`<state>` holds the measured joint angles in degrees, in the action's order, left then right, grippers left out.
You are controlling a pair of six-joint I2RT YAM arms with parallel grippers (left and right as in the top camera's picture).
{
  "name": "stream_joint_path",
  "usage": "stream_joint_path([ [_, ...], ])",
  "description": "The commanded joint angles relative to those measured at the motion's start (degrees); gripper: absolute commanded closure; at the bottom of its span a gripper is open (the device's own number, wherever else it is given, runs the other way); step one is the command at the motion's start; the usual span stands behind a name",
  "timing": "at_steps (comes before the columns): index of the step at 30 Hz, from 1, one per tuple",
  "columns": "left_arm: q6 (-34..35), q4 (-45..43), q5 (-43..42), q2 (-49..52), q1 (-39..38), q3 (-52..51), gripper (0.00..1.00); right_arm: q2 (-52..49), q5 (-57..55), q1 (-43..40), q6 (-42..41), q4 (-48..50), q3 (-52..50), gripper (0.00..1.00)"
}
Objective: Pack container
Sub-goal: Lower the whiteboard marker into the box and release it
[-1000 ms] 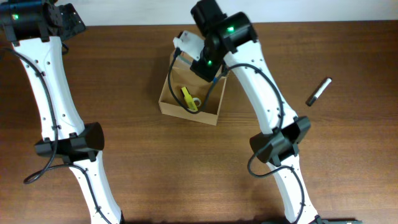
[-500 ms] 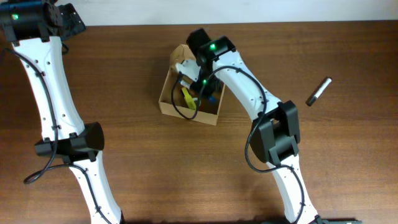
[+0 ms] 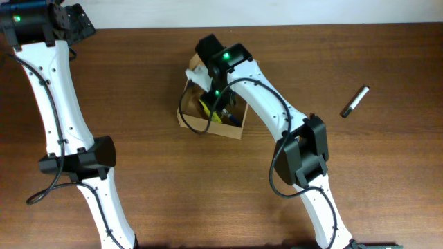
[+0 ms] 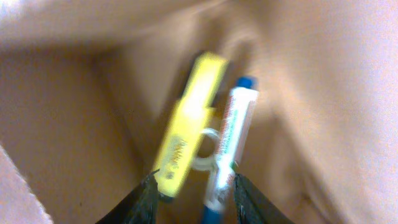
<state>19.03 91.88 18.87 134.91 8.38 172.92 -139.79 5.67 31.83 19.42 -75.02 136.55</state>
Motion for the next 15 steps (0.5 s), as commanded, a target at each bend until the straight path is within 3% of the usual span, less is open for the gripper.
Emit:
stream_joint_path([
  [1, -0.5, -0.1, 0.0, 1.0, 0.2, -0.2, 0.00, 5.5, -10.2, -0.3, -15.8, -1.6, 9.3, 0.59],
  [3, -0.5, -0.1, 0.0, 1.0, 0.2, -0.2, 0.00, 7.0, -13.8, -1.1, -22.8, -3.3, 13.7, 0.55],
  [8, -0.5, -0.1, 0.0, 1.0, 0.2, -0.2, 0.00, 9.1, -15.9, -6.6, -38.4, -6.4, 21.5, 0.55],
  [12, -0.5, -0.1, 0.0, 1.0, 0.2, -0.2, 0.00, 9.0, -15.0, -15.2, -48.3, -10.5, 21.1, 0.56],
  [15, -0.5, -0.1, 0.0, 1.0, 0.2, -0.2, 0.00, 8.9, -14.9, -21.6, -50.7, -11.5, 18.3, 0.56],
])
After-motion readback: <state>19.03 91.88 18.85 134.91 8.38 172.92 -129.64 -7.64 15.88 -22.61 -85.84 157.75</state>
